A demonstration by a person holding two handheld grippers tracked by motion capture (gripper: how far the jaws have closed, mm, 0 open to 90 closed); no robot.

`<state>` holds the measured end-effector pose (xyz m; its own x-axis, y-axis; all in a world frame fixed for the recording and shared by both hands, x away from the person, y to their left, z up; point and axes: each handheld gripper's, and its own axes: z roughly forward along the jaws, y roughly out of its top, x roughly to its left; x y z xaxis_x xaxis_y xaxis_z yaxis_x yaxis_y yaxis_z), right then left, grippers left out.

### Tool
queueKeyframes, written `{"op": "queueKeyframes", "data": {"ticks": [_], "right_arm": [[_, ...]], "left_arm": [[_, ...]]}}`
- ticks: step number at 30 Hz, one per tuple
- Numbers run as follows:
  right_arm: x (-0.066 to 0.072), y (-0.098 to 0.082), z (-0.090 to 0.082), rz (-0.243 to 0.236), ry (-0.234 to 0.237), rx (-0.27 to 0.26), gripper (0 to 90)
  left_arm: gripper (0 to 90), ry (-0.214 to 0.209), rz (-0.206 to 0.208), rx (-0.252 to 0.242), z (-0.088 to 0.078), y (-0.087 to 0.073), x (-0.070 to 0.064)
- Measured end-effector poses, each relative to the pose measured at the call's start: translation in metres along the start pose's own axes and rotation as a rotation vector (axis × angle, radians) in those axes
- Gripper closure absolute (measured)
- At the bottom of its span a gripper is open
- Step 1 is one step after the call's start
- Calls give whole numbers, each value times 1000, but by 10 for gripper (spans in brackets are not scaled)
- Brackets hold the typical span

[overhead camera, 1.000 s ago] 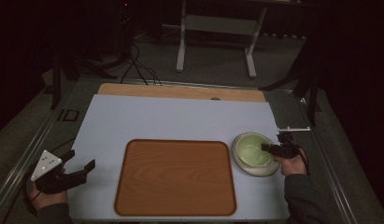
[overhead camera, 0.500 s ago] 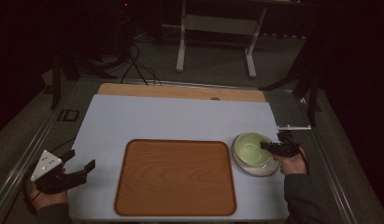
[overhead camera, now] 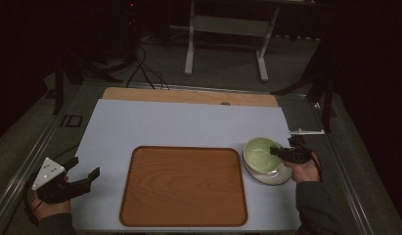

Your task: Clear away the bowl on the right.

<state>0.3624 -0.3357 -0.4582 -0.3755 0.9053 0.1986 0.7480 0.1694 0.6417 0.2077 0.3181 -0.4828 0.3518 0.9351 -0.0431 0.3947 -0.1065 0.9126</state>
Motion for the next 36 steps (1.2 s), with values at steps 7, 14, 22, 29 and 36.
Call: {"op": "queueKeyframes", "data": {"ticks": [7,14,22,29,36], "right_arm": [[0,1,-1,9,27,-18,825],[4,3,-2,4,30,-20,825],[9,5,0,-7,32,-21,824],[14,6,0,-12,36,-23,824],[19,6,4,-25,44,-19,824]], "left_arm": [[173,1,1,-1,0,0,0],[173,3,0,-1,0,0,0],[173,5,1,-2,-1,0,1],[173,6,0,-3,-1,0,1],[173,7,0,-4,-1,0,1]]}}
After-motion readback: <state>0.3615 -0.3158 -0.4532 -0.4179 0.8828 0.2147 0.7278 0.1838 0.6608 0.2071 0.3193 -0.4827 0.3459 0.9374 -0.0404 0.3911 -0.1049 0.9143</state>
